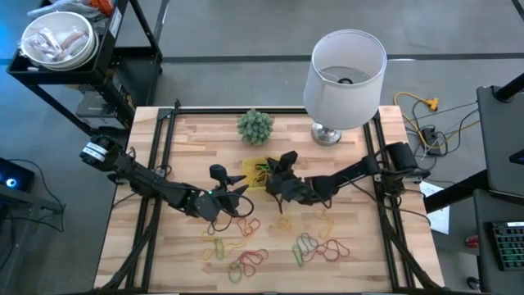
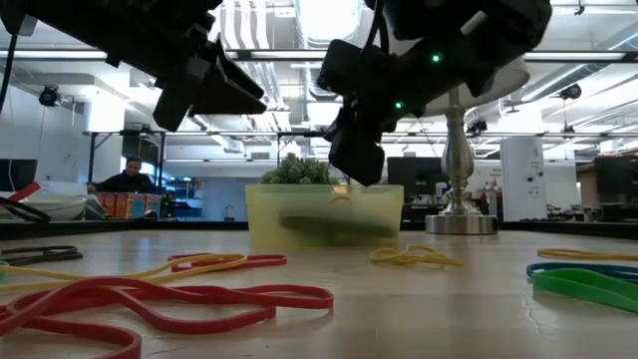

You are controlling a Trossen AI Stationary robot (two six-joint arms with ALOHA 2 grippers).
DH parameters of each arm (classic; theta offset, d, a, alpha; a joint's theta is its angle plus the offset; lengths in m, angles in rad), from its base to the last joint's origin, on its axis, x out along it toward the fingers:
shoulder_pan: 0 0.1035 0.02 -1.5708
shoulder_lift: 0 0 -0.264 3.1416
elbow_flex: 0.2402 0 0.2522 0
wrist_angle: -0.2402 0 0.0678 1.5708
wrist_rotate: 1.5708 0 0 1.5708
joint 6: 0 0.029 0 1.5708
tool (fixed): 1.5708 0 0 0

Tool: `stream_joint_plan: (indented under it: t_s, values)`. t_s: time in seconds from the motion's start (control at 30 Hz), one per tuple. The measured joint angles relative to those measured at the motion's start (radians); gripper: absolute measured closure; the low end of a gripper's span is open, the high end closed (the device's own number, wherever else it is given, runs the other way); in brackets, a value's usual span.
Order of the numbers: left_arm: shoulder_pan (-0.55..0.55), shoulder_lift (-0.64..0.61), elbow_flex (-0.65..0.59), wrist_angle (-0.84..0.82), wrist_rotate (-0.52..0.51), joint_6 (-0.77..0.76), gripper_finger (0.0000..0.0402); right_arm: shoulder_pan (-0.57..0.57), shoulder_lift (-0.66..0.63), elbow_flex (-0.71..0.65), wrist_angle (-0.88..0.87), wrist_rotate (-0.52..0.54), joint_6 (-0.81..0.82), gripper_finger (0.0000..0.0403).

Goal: Pick and place rubber bands into bin
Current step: Put the purple rubber band into the yellow bin, then put the yellow rubber band into the yellow bin

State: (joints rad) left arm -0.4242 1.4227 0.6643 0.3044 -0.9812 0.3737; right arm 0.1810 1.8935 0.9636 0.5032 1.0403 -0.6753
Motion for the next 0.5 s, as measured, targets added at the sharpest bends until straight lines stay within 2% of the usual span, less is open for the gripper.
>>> stream_joint_plan:
  t_s: [0.17,0.3,0.5]
  values:
    - [-0.001,0.000,0.000,0.002,0.001,0.000,0.0249,-0.004,-0.019,0.063,-0.261,-0.132,0.146,0.0391]
    - [-0.001,0.000,-0.001,0.002,0.000,-0.001,0.0249,-0.021,-0.021,0.122,-0.450,-0.178,0.252,0.0375]
    - [-0.002,0.000,-0.001,0.002,0.000,-0.001,0.0249,-0.025,-0.021,0.157,-0.501,-0.216,0.280,0.0333]
